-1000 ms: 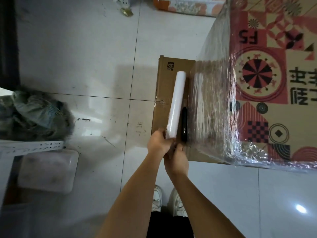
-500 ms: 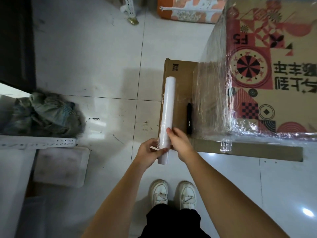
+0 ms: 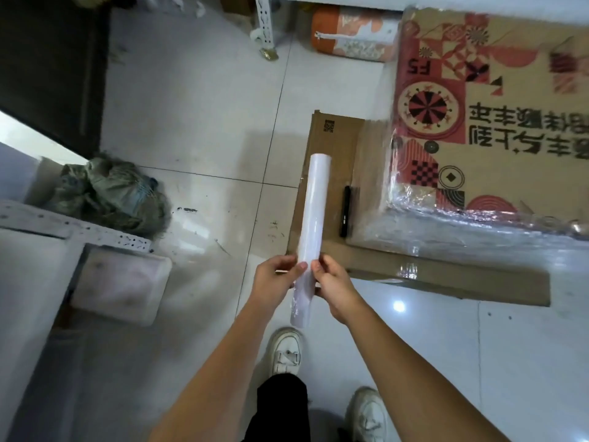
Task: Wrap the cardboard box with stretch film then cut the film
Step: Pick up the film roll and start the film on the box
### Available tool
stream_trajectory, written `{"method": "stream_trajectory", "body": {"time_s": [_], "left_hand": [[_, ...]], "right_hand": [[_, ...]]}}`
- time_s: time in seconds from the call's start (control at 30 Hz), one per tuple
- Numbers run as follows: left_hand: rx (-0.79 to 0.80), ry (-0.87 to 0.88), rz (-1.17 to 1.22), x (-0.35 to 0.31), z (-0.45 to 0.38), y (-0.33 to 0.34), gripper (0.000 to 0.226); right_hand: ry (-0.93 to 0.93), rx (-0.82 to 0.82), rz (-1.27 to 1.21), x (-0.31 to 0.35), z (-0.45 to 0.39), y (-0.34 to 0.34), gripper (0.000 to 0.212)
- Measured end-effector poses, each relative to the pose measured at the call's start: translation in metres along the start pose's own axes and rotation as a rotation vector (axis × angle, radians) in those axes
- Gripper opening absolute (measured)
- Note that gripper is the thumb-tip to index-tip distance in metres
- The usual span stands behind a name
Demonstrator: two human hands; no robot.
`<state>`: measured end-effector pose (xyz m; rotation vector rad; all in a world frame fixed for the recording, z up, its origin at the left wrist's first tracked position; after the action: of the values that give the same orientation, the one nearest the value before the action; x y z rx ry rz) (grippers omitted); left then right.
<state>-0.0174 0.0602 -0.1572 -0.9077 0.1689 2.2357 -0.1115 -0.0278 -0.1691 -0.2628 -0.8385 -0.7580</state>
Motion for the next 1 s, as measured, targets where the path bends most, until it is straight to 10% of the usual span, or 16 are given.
{"method": "stream_trajectory", "body": {"time_s": [0.33, 1.0], "left_hand": [[-0.162, 0.178, 0.135, 0.022, 0.040, 0.013, 0.014], [0.149, 0.765, 0.161, 0.013, 0.005, 0.030, 0.032]], "right_hand": [[-0.172, 0.139, 0.112, 0.006, 0.032, -0.022, 0.028], [-1.142, 0.308, 0.315, 0.004, 0.006, -0.036, 0.025]]}}
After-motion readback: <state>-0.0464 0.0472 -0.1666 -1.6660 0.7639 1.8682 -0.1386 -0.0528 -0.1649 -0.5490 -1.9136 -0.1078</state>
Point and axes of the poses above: each hand's wrist, its own z-axis away from the middle knuckle, its own y-axis out of the palm, x = y × z, the point moved 9 cm from there along -z, towards the middle knuckle, and after that the axes turned 8 degrees about -y, right-handed, at the moved point
